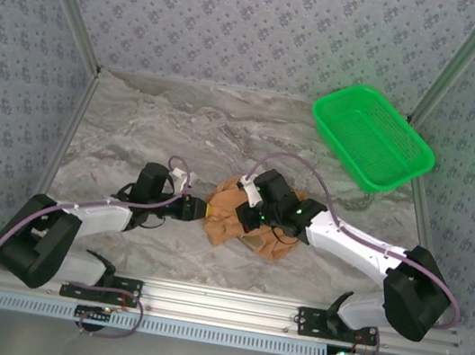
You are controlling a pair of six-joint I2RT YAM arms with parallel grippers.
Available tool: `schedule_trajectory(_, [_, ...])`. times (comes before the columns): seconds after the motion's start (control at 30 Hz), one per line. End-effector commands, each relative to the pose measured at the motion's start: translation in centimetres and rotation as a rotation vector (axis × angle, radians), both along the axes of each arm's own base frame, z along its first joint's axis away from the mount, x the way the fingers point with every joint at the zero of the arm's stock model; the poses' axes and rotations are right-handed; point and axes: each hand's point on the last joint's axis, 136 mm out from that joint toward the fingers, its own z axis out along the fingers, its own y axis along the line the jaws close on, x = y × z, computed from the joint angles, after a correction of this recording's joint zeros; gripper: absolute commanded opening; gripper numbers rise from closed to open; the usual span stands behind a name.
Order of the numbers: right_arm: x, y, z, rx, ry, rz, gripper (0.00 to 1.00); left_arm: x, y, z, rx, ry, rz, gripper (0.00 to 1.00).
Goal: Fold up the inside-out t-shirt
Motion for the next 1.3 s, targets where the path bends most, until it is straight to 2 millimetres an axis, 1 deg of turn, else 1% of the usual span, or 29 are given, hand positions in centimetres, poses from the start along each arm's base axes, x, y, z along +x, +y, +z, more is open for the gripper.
schedule_trajectory(0.0, [1.0,0.0,1.8,0.025,-0.044,-0.033,0.00,-0.1,-0.5,1.2,-0.034,-0.032,-0.027,0.19])
schedule_trajectory(0.07, [1.1,0.1,2.0,0.028,-0.049,-0.037,0.00,0.0,-0.4,1.8,-0.035,-0.035,-0.019,0.12])
schedule_trajectory(0.13, [1.2,0.2,2.4,0.035,-0.051,-0.039,0.00,0.3,0.0,3.1,-0.035,-0.049,0.004,0.00])
schedule_trajectory(0.23, [1.4,1.2,4.1,0.073,-0.056,-0.019,0.00,1.4,1.4,6.2,-0.027,-0.084,0.086,0.00])
schedule_trajectory(0.27, [1.1,1.8,4.7,0.096,-0.036,0.001,0.04,1.7,2.1,7.6,-0.026,-0.108,0.122,0.00])
schedule_trajectory(0.3, [1.0,2.2,5.5,0.112,-0.026,0.017,0.10,2.1,3.0,9.0,-0.022,-0.129,0.162,0.00])
schedule_trajectory(0.37, [0.8,2.4,6.6,0.120,-0.015,0.034,0.20,2.8,4.8,10.9,0.004,-0.162,0.242,0.00])
schedule_trajectory(0.43, [0.7,1.5,7.3,0.114,-0.014,0.016,0.30,3.1,6.1,11.8,0.036,-0.172,0.289,0.00])
schedule_trajectory(0.47, [0.7,0.6,7.5,0.110,-0.008,-0.005,0.34,3.2,6.6,12.0,0.047,-0.168,0.300,0.00])
schedule_trajectory(0.5, [0.9,-0.5,7.6,0.103,-0.001,-0.033,0.41,3.3,7.0,12.1,0.058,-0.162,0.311,0.00])
schedule_trajectory(0.53, [1.2,-1.6,7.5,0.095,0.003,-0.073,0.44,3.4,7.2,12.0,0.063,-0.152,0.318,0.00])
schedule_trajectory(0.57, [1.7,-3.1,7.1,0.081,0.015,-0.133,0.47,3.5,7.3,11.9,0.064,-0.143,0.325,0.00])
schedule_trajectory(0.63, [3.0,-6.2,5.9,0.028,0.035,-0.269,0.50,3.7,7.5,11.7,0.064,-0.124,0.336,0.00])
schedule_trajectory(0.7, [4.3,-9.4,3.9,-0.056,0.058,-0.405,0.51,3.7,7.5,11.5,0.063,-0.116,0.340,0.00])
schedule_trajectory(0.77, [5.1,-11.1,2.4,-0.102,0.073,-0.466,0.51,3.7,7.8,11.4,0.069,-0.107,0.354,0.00])
schedule_trajectory(0.83, [5.9,-11.7,1.2,-0.126,0.083,-0.495,0.52,3.7,8.2,11.5,0.069,-0.105,0.368,0.00])
schedule_trajectory(0.97, [7.8,-10.7,-0.8,-0.167,0.074,-0.468,0.53,3.7,8.9,11.7,0.077,-0.100,0.394,0.00])
schedule_trajectory(1.03, [8.1,-9.9,-1.8,-0.192,0.080,-0.441,0.55,3.8,9.2,11.6,0.083,-0.095,0.404,0.00])
schedule_trajectory(1.1, [8.5,-9.6,-2.5,-0.232,0.065,-0.426,0.56,3.8,9.3,11.6,0.081,-0.095,0.407,0.00])
schedule_trajectory(1.27, [9.5,-10.1,-4.5,-0.360,0.047,-0.414,0.57,3.9,9.4,12.0,0.076,-0.101,0.405,0.00])
